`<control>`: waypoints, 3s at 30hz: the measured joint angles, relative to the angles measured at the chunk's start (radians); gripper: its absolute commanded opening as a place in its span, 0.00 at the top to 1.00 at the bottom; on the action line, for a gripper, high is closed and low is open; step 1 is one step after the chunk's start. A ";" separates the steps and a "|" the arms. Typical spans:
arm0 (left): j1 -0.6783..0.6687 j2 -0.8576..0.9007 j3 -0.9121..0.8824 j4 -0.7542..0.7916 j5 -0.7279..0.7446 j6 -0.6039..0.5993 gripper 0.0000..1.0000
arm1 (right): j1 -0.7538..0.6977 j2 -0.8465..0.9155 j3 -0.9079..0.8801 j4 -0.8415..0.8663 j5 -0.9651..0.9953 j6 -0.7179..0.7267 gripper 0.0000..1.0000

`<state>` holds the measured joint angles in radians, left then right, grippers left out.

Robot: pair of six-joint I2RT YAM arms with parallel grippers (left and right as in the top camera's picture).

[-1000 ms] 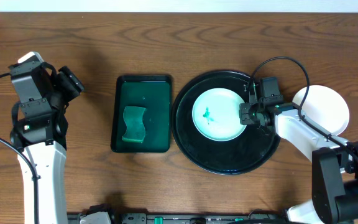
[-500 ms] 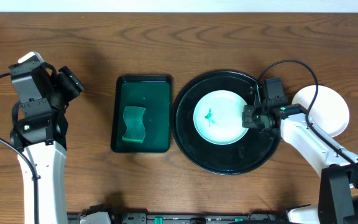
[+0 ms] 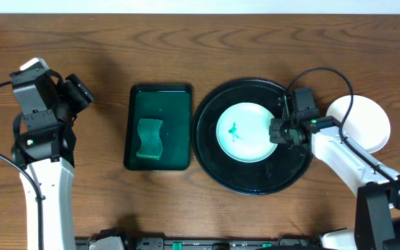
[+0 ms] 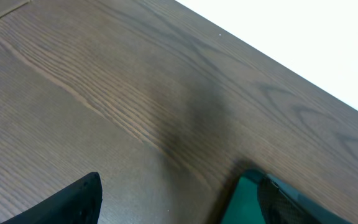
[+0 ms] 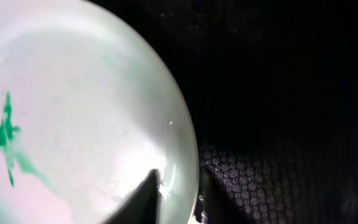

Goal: Clean dirty plates on tray and stack at the side
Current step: 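Hold the stained plate rim steady on the black tray with right gripper, then move the left gripper down to the green sponge on the green tray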

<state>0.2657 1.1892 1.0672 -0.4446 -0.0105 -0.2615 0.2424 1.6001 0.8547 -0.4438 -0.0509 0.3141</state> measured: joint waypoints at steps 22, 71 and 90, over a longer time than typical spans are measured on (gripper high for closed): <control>0.000 0.000 0.000 0.000 0.000 0.000 0.20 | 0.000 0.002 -0.054 0.166 0.066 -0.014 0.68; 0.000 0.000 -0.001 -0.291 0.205 -0.054 0.07 | 0.000 0.003 -0.097 0.229 0.067 -0.018 0.78; -0.232 0.022 -0.006 -0.438 0.263 -0.056 0.87 | 0.000 0.003 -0.097 0.230 0.067 -0.018 0.79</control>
<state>0.0341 1.2114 1.0611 -0.8825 0.2523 -0.3172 0.2424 1.6035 0.7578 -0.2142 0.0158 0.2958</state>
